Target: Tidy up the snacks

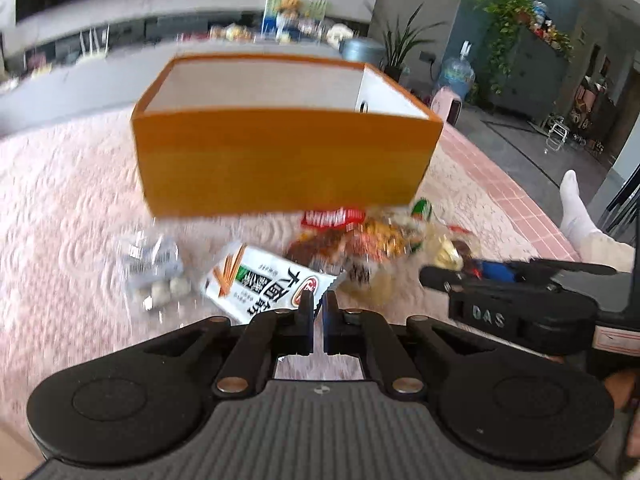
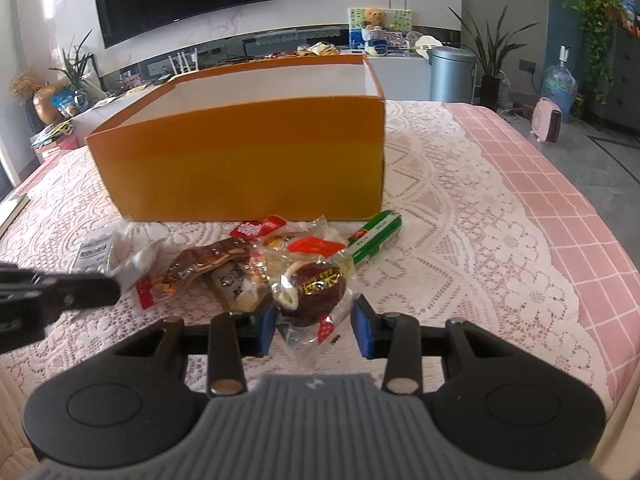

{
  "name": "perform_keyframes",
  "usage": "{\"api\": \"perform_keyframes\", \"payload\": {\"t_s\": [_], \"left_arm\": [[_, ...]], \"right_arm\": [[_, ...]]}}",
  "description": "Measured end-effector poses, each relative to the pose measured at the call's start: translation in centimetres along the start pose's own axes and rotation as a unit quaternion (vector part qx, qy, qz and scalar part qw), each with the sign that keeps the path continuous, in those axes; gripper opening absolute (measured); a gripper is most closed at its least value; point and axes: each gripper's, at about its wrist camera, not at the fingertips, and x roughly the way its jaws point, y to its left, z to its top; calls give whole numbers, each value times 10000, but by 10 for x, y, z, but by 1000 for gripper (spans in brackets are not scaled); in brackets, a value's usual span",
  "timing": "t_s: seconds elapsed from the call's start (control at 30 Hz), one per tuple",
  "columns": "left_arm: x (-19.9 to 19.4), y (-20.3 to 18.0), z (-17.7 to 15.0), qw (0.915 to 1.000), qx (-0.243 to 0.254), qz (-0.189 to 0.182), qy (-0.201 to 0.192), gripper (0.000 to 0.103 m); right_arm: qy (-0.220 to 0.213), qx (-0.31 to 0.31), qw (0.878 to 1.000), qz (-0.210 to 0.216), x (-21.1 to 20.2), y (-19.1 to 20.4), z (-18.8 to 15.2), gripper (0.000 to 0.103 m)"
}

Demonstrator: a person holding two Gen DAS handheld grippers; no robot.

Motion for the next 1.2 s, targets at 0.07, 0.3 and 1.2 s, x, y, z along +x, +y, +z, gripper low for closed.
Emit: {"api": "perform_keyframes", "payload": {"t_s": [0.07,0.3,1.2], "left_arm": [[-3,4,-3,9995,-161,-46,268,3],[-2,4,-15,9946,-136,65,1025,4],[49,53,-7,9554,-2451,1369,920,89]], "right_arm": [[4,-50,10000,56,-2,2,-1,38],[704,102,9965,437,1,8,-5,38],[1137,128,9916,601,14,9,-14,41]]}}
